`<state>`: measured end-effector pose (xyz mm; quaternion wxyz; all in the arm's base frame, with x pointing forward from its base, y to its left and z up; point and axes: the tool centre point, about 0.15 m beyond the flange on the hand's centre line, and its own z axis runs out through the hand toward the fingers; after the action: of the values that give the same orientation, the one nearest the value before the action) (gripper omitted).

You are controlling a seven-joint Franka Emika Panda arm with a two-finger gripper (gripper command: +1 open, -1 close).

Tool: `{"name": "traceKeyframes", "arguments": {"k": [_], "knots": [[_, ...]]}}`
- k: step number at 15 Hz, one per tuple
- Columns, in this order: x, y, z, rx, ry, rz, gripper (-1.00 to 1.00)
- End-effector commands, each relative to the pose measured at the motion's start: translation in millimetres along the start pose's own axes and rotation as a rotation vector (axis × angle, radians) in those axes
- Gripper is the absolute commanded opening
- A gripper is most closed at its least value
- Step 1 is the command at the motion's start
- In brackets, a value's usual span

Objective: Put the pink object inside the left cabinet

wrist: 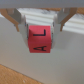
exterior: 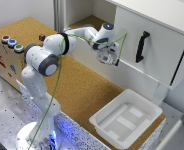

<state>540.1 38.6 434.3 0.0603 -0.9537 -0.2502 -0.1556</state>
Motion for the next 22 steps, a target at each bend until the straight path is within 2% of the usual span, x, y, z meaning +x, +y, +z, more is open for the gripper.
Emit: {"name": "traceKeyframes", "arguments": {"k": [1, 3, 8, 12, 15, 16, 22], "knots": [[76.7, -35.8, -6.5, 0.013, 0.054, -0.025, -1.00], [103.2, -33.1, -9.6, -0.006, 0.107, 0.020, -1.00], [151.9, -12.0, 10.1, -0.038, 0.157, 0.194, -1.00], [184.5, 5.2, 20.4, -0.097, 0.228, 0.353, -1.00], [195.2, 7.3, 22.6, -0.139, 0.226, 0.395, -1.00], [193.4, 6.4, 20.5, -0.149, 0.226, 0.400, 1.00], [129.2, -18.4, -20.6, -0.164, 0.273, 0.372, 1.00]]}}
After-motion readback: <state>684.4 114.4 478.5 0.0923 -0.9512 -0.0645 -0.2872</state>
